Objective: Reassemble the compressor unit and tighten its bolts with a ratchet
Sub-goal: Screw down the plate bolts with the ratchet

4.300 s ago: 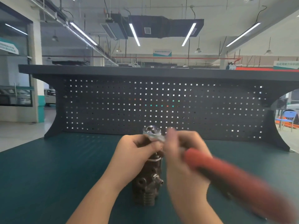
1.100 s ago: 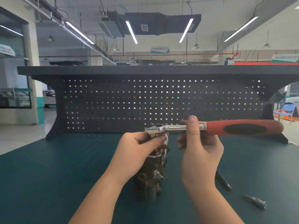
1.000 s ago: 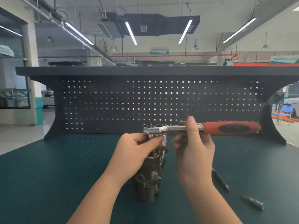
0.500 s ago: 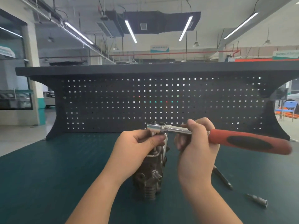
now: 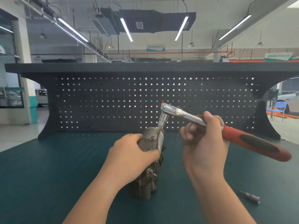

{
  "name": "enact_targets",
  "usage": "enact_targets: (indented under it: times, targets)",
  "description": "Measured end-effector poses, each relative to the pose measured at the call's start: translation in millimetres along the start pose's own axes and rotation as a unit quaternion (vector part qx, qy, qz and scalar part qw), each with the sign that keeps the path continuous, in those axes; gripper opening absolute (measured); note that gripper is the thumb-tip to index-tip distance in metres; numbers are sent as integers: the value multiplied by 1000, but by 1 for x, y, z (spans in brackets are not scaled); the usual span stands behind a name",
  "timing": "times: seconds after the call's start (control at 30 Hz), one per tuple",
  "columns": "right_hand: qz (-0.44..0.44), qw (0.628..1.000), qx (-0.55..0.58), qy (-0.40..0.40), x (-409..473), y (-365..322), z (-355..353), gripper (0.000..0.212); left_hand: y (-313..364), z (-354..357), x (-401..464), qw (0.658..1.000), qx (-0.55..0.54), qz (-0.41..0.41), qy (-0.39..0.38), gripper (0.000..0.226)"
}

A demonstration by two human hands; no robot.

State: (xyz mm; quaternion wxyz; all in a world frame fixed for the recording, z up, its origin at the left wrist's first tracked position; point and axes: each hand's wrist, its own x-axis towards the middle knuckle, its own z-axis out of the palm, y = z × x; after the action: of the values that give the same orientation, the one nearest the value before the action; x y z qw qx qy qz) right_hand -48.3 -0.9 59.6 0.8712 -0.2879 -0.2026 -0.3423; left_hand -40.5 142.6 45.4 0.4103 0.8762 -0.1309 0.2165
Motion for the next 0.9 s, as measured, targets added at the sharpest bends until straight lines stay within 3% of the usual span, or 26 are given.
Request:
enact_targets:
  times: [0.07,0.17,0.37,0.43,0.57,0.6,0.7,0.73,0.9]
  targets:
    - [9,1000,12,1,3,-1,-1,35,-10,-6,4,1000,-12,10,-14,24]
    - [23,1000,-12,-5,2,1,-1,32,-29,-19,14,997,-36,20,-68,51]
    - [57,998,-15,-7,-2,5,3,45,-48,-38,28,963,-194,70,-173,40]
    - [72,997,-21,-9,-4,7,3,37,-52,-39,28,961,-212,69,-163,40]
    - [79,997,-22,-8,-5,9,3,37,-50,-33,24,987,-113,65,-89,33]
    - [75,997,-26,-5,-6,8,3,36,-47,-29,23,992,-92,57,-72,39]
    - [64,997,-32,6,-6,7,3,33,-40,-17,22,998,-37,25,-47,88]
    - [62,997,-34,9,-5,7,2,32,-39,-16,22,998,-36,20,-40,90]
    - [66,997,-45,8,-3,6,0,25,-50,-20,27,996,-65,32,-52,33]
